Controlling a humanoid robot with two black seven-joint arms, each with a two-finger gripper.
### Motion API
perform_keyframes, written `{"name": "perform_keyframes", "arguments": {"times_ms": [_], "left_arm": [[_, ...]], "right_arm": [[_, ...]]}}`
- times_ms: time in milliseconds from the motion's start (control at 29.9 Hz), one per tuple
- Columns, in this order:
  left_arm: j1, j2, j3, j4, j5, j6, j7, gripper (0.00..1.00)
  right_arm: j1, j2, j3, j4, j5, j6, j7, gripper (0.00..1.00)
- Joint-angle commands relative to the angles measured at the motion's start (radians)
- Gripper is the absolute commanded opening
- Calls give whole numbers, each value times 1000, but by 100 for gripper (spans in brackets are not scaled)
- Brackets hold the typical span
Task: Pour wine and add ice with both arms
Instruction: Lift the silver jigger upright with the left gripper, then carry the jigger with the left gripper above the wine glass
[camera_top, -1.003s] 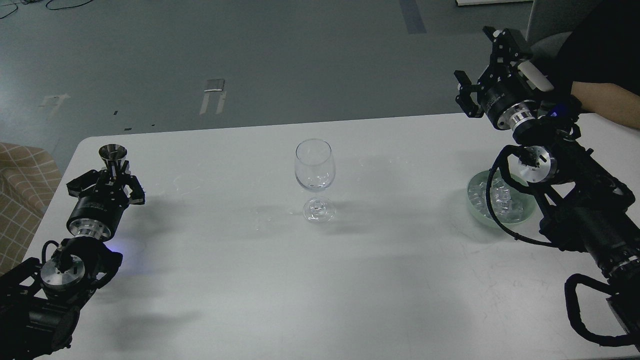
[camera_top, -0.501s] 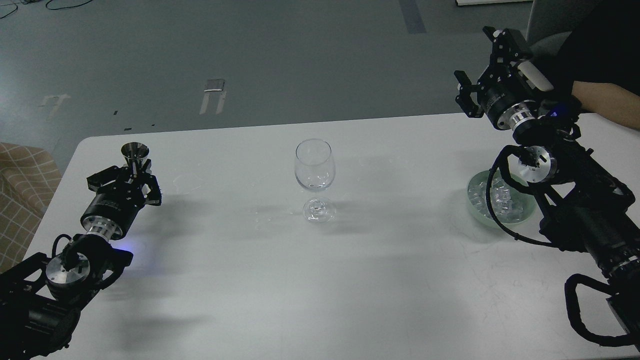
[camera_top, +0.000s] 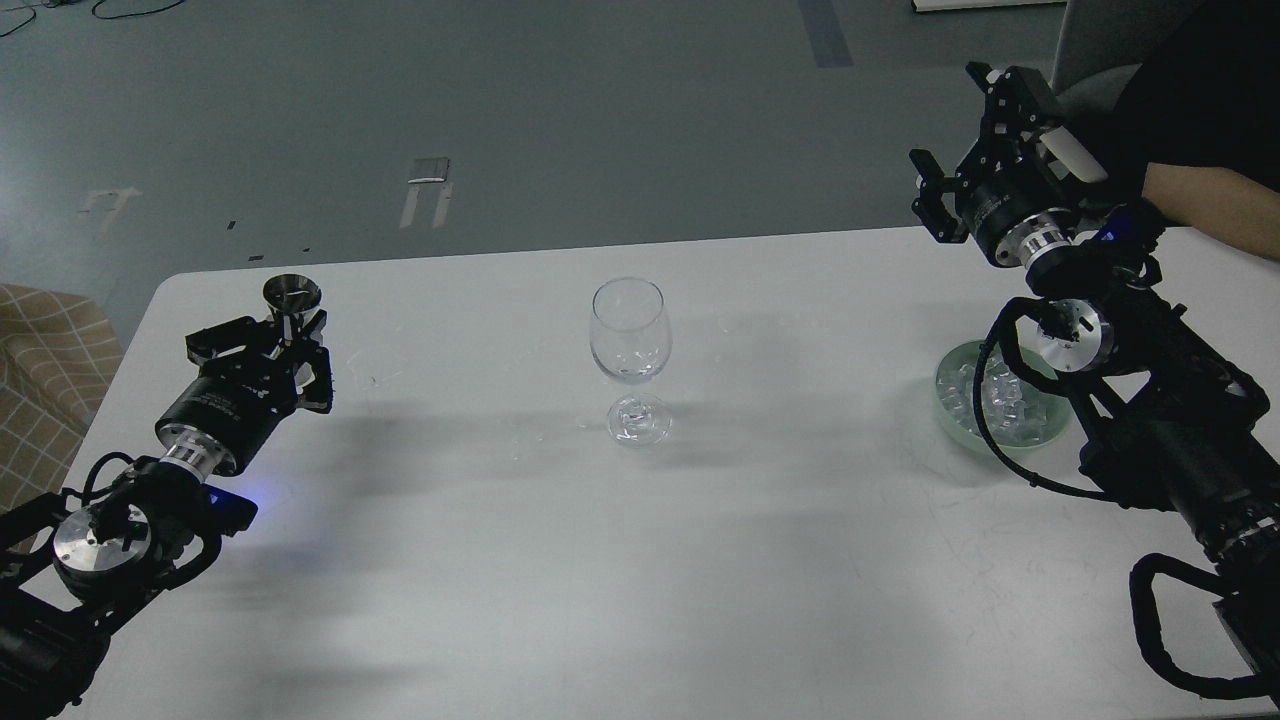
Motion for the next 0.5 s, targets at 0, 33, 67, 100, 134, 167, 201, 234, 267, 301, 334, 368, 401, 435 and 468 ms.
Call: {"name": "perform_keyframes", "arguments": {"times_ms": [0,33,67,100,134,167,201,234,267,301,334,368,401,435,468], "left_arm": [[0,28,6,-63,0,0,9,0],[-4,36,7,-83,0,0,16,0],[-8,40,10,-92,0,0,18,0],[-14,46,15,-101,0,0,20,0],[-29,54,35,-117,0,0,20,0],[-39,59,49,-123,0,0,18,0],[-63,60,74,-131,0,0,18,0],[-88,60,97,-134,0,0,18,0],[-100,60,108,-134,0,0,18,0],[-111,60,121,-134,0,0,18,0],[-132,57,140,-134,0,0,16,0],[-141,56,150,-134,0,0,16,0],[-161,51,165,-134,0,0,16,0],[-178,49,182,-134,0,0,18,0],[-186,48,191,-134,-2,0,18,0]], "right_arm": [[0,1,0,0,0,0,-1,100],[1,1,0,0,0,0,0,100],[1,1,0,0,0,0,0,100],[1,1,0,0,0,0,-1,100],[0,1,0,0,0,0,-1,100],[1,1,0,0,0,0,-1,100],[0,1,0,0,-2,0,-1,100],[1,2,0,0,0,0,-1,100],[0,2,0,0,0,0,-1,100],[0,2,0,0,0,0,-1,100],[0,2,0,0,0,0,-1,100],[0,2,0,0,0,0,-1,100],[0,1,0,0,0,0,-1,100],[0,1,0,0,0,0,-1,100],[-2,-1,0,0,0,0,-1,100]]}}
